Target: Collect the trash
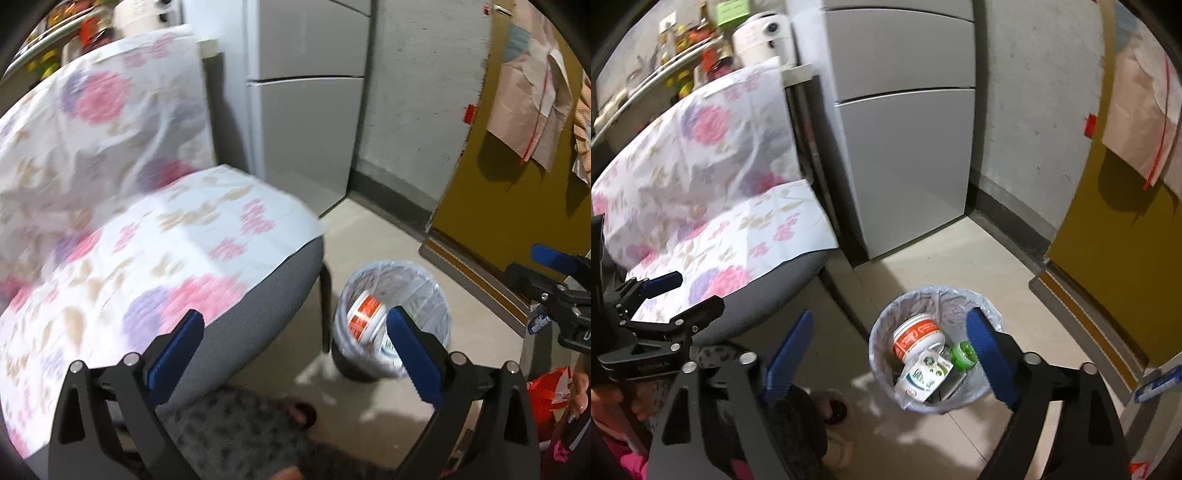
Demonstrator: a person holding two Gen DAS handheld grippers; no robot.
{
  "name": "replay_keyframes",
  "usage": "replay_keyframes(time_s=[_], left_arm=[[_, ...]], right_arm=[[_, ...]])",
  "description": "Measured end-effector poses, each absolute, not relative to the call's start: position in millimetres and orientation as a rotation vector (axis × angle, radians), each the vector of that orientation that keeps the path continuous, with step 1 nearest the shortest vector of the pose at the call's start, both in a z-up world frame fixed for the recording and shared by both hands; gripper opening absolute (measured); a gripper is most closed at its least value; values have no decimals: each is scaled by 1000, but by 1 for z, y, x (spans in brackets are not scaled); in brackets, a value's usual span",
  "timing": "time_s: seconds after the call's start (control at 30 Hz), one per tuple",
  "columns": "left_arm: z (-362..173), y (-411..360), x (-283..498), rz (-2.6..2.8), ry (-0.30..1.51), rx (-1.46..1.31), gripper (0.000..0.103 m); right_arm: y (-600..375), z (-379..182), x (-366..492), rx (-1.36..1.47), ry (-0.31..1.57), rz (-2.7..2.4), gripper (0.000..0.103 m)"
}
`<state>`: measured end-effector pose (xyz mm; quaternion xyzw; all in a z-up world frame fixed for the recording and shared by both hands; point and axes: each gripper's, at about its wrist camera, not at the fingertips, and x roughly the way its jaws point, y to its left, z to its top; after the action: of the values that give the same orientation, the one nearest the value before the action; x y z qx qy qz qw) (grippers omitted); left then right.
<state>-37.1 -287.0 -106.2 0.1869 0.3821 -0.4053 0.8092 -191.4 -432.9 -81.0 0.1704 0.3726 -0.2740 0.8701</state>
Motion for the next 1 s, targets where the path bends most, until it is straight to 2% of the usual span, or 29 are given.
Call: replay_keyframes(time_s=[0.17, 0.6, 1.0], left_arm=[[-82, -257, -43, -824, 855, 398, 96], [-31, -198, -68, -757, 815, 382, 96], [-24, -184, -66, -715, 810, 366, 96]], right_arm=[[-405, -50, -186, 315, 809, -546, 90], [-353, 14, -202, 206, 772, -423, 91], [-349, 15, -198, 186, 786, -428, 91]])
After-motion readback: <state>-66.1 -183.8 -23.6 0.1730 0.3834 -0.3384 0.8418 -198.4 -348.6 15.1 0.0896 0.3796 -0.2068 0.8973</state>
